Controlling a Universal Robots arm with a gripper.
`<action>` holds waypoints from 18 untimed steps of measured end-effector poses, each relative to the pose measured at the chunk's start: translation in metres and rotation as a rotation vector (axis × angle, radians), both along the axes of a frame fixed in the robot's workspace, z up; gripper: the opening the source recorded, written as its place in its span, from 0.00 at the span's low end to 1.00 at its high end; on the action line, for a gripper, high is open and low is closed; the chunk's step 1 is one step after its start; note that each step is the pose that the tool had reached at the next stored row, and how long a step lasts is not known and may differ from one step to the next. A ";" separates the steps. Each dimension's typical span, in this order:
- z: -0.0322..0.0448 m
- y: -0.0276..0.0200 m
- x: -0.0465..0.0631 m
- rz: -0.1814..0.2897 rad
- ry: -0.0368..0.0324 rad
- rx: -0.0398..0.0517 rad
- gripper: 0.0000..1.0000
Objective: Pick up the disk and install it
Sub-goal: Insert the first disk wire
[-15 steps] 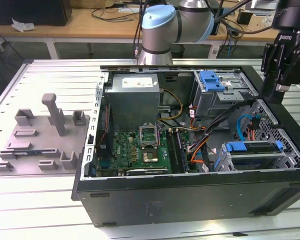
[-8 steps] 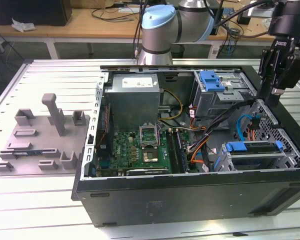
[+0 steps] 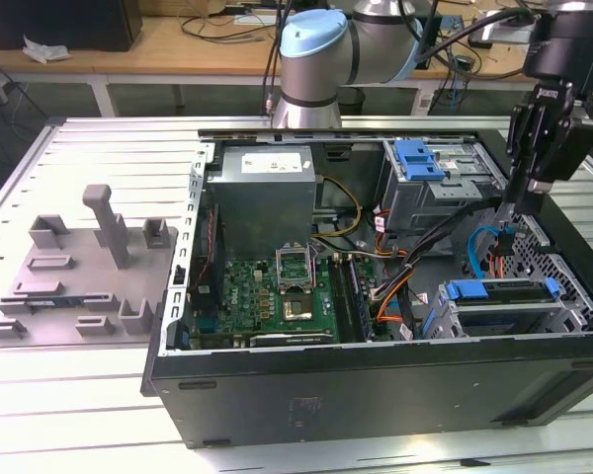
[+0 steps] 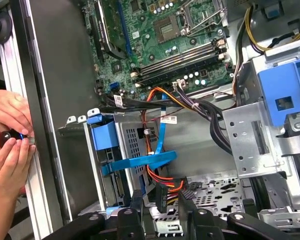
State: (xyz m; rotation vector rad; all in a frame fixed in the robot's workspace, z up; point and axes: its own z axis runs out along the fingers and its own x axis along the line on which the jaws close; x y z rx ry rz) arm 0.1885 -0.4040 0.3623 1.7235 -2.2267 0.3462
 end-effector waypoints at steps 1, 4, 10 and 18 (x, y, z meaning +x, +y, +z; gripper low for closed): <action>-0.0003 0.0000 0.000 0.000 0.0000 -0.0003 0.41; -0.0018 -0.0002 0.000 0.000 0.0002 -0.0002 0.41; -0.0056 0.0002 0.003 -0.022 0.0095 -0.0210 0.41; -0.0117 0.0059 0.009 -0.031 0.0388 -0.0765 0.41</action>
